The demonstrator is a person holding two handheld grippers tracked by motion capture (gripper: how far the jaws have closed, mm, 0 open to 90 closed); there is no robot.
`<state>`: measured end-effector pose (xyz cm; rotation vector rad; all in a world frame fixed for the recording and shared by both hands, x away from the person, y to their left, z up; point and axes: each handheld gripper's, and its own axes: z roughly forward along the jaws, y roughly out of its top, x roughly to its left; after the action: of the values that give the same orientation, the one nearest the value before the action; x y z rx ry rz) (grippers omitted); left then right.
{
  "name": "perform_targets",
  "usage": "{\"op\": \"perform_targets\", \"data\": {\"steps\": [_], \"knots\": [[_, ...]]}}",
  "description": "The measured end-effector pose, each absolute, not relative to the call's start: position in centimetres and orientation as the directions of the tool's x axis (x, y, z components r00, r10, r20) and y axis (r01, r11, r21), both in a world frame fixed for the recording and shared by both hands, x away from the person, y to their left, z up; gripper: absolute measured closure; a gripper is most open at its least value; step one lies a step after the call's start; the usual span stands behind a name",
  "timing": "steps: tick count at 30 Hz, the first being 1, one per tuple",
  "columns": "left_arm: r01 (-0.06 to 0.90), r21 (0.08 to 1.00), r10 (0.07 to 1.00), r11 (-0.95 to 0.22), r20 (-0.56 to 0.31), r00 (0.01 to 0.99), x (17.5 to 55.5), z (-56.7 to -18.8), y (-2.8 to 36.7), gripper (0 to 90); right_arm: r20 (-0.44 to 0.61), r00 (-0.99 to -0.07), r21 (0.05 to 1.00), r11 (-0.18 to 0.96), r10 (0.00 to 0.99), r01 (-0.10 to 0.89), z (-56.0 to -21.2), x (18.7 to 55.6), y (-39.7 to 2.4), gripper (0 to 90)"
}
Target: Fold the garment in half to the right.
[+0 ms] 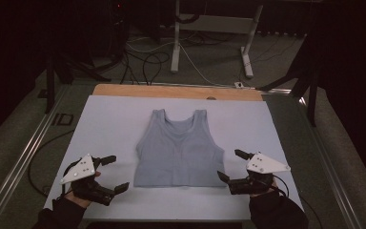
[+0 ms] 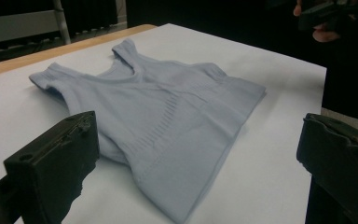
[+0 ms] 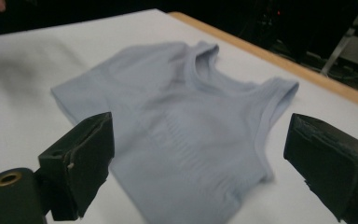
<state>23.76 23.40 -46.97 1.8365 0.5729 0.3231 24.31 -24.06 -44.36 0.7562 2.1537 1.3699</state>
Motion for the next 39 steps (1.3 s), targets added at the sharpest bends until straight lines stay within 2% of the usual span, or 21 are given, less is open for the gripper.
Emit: {"op": "perform_targets", "data": {"steps": [18,39], "knots": [[0.233,0.918,0.549,-0.32,-0.021,0.835,25.1,-45.1,21.9,0.0,-0.14,-0.766,0.925,0.358,0.627,0.124,-40.6,27.7,-21.0,8.6],[0.319,0.883,0.615,-0.344,-0.044,0.787,26.0,-44.4,19.6,0.0,-0.147,-0.805,0.926,0.367,0.574,0.093,-40.0,32.3,-15.3,8.6]]}}
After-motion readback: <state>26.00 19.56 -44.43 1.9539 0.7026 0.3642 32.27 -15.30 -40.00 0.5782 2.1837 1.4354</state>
